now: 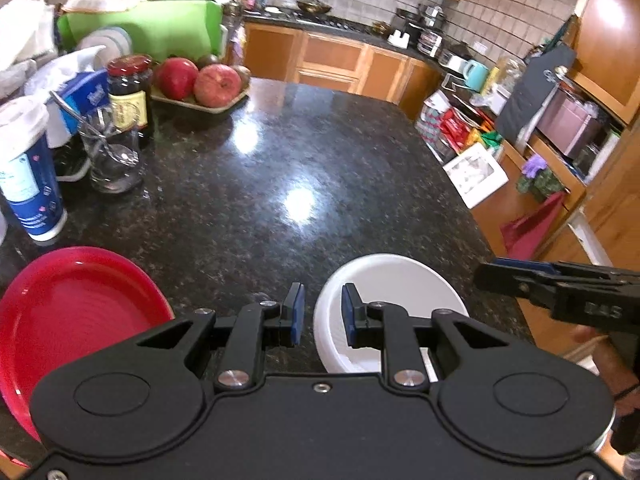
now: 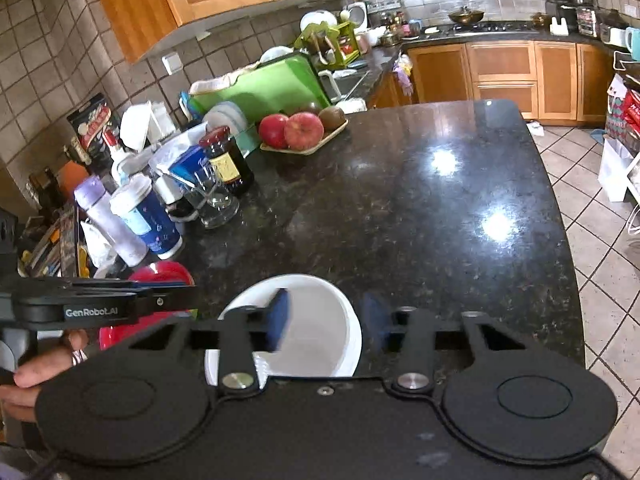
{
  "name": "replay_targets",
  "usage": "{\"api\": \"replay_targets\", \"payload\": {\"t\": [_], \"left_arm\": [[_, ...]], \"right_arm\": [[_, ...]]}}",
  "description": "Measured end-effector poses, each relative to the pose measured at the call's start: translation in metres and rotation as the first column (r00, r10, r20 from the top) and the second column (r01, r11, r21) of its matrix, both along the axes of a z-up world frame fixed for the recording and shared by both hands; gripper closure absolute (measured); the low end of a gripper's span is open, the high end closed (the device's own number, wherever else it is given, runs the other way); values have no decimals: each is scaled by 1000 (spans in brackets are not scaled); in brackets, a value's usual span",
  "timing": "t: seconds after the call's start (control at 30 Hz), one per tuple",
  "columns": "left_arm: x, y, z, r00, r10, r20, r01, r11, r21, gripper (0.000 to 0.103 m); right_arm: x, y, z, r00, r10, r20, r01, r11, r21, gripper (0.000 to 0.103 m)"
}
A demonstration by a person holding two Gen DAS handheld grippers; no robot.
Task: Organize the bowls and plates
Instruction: 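Lift the nested white bowls off the counter with the left tool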
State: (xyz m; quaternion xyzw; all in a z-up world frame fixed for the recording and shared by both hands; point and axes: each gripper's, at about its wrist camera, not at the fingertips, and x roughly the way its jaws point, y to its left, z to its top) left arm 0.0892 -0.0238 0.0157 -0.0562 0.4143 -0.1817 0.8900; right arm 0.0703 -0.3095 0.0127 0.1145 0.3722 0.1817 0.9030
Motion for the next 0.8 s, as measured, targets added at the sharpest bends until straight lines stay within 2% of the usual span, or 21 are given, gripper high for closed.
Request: {"api": "replay_targets", "payload": {"t": [0.1,0.3,0.4,0.8], "left_arm": [[-1,-2,-4,1000,-19,-9,19,1000,3,74],[-7,-13,-7,998,-52,47,48,996,73,74],[-4,-20,-12,996,-88,17,86,992,95,74],[14,-26,-31,995,-84,-61,92,984,150,74]], "right_arm": [[0,1,-9,999,15,-52,-15,1000,10,67],[-5,3,-22,999,-8,-36,5,997,-72,67],[-4,5,-26,999,-6,-37,3,997,-83,67],[19,12,-48,991,8,-134,-21,995,-101,67]]}}
